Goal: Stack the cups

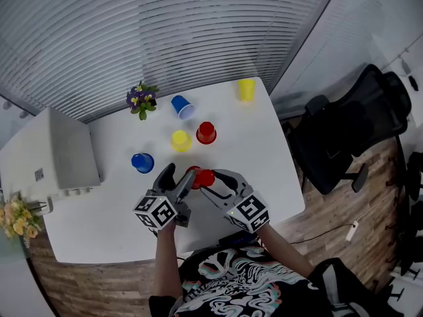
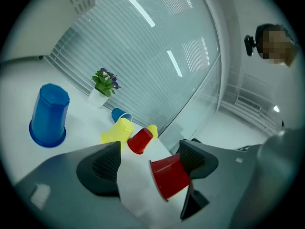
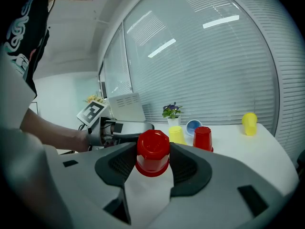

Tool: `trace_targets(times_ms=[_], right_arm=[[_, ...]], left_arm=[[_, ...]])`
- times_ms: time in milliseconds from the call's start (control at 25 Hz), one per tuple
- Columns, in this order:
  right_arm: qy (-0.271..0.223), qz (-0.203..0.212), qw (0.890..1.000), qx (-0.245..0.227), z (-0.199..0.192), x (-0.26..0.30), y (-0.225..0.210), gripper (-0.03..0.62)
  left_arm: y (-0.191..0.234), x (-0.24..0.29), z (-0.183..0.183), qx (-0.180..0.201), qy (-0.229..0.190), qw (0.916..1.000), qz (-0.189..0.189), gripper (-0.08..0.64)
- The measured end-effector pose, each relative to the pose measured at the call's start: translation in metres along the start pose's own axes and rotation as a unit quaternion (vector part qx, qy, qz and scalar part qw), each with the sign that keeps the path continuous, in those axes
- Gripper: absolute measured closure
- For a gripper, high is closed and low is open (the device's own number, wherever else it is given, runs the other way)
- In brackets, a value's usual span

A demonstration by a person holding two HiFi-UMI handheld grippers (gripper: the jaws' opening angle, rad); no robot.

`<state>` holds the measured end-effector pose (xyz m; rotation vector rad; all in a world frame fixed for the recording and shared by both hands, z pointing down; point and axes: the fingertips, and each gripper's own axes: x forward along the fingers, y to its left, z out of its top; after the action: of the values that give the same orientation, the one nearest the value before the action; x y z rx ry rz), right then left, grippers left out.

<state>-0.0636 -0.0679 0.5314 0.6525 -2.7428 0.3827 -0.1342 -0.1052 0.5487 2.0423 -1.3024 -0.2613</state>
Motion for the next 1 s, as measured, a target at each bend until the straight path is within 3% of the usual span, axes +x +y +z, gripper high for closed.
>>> trace_targets(times_ms=[80, 160, 280, 480, 640, 1000], right_arm=[[0.011, -0.015, 1.000, -0.008, -0.004, -0.003, -0.011, 0.377], [0.020, -0.029, 0.999, -0.013, -0.008, -0.006, -0.021, 0.377], [0.037, -0.048, 0.998, -0.026, -0.013, -0.011, -0.032, 0.377], [0.068, -0.070, 0.994, -0.053, -0.023, -0.017, -0.045, 0.377], [0.079, -0.073, 0.993, -0.057, -0.028, -0.019, -0.050, 0.379], [0.113, -0.083, 0.988, -0.059, -0.043, -0.025, -0.062, 0.377]], left_arm=[[0.009, 0.007, -0.003, 0.068, 0.033, 0.9966, 0.034, 0.187], [0.017, 0.015, -0.004, 0.133, 0.063, 0.9869, 0.067, 0.187], [0.027, 0.027, -0.001, 0.189, 0.085, 0.9734, 0.099, 0.187], [0.041, 0.043, 0.006, 0.220, 0.092, 0.9631, 0.124, 0.187], [0.054, 0.055, 0.009, 0.258, 0.102, 0.9491, 0.148, 0.190], [0.065, 0.079, 0.026, 0.299, 0.095, 0.9356, 0.162, 0.208]])
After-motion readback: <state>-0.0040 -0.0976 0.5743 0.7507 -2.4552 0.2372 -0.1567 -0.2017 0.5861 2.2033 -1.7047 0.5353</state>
